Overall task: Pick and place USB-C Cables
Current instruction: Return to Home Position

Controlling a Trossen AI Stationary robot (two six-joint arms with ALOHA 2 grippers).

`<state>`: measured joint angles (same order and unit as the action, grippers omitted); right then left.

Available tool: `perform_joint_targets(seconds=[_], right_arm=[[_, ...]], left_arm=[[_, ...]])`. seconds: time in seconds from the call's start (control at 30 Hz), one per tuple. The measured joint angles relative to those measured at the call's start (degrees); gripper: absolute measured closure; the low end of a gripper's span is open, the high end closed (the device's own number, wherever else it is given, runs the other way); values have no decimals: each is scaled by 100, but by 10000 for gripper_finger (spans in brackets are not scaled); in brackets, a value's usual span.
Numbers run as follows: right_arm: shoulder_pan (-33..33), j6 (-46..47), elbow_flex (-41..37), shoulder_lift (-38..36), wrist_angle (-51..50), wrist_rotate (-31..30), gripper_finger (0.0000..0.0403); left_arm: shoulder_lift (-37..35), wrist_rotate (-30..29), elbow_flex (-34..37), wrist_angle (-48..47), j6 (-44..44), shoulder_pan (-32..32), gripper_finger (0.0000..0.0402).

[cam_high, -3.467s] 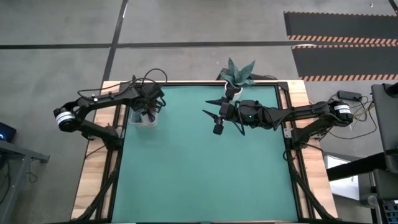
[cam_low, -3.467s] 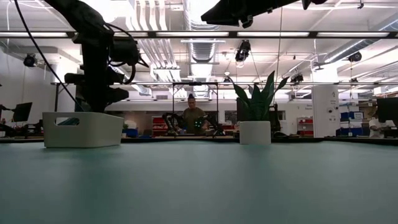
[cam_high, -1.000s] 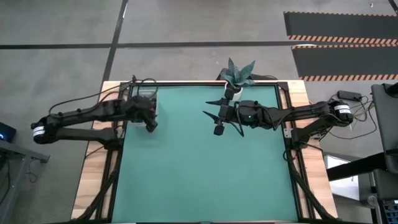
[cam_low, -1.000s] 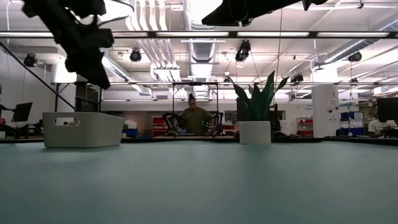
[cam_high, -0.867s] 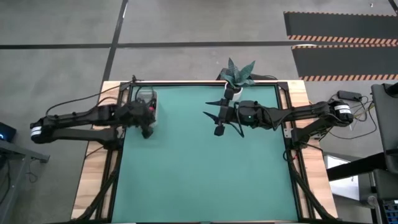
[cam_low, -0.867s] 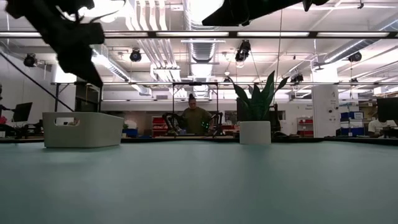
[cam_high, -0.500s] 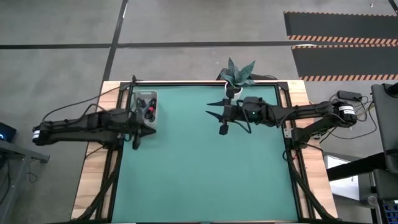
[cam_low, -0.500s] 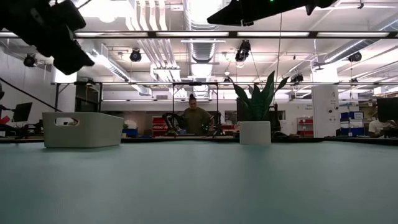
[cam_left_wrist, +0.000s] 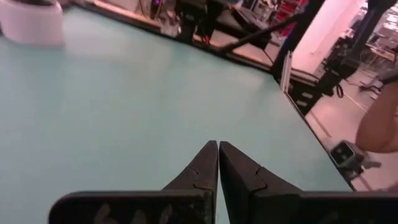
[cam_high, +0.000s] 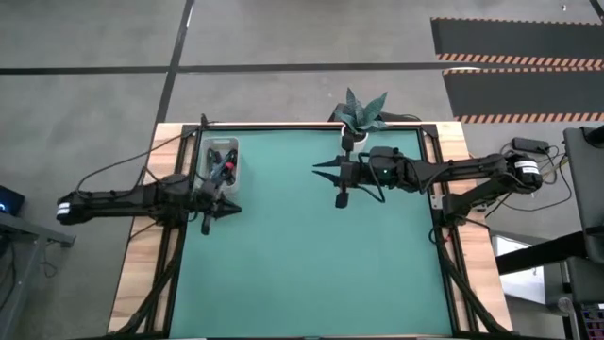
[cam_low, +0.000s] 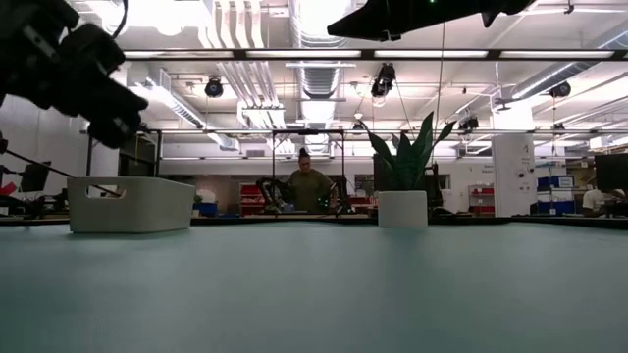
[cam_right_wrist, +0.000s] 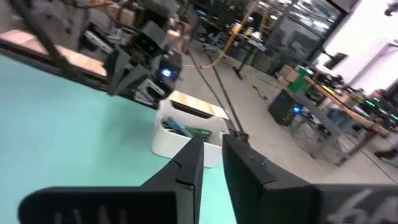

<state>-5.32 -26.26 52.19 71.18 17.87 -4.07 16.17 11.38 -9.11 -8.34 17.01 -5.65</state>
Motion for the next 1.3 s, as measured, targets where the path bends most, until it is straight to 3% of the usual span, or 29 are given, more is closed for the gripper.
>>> perform_joint_targets(seconds=[0.23,0.37,0.57,0.77,1.3], right_arm=[[-127,-62,-344,-152,241,608,372],[-136,9,-665,-241,410,607,376],[-136,166,-1091,-434,532,605,376],[-136,265,-1841,-710,1480,607,376],[-136,653,-3707,-2285,2398,599,376]], left_arm=[[-201,333,347,4,-264,20,401],[-369,668,359,22,-690,20,402],[-712,713,436,24,-893,20,402],[-981,780,536,166,-1047,16,402],[-1061,786,709,734,-1031,16,402]])
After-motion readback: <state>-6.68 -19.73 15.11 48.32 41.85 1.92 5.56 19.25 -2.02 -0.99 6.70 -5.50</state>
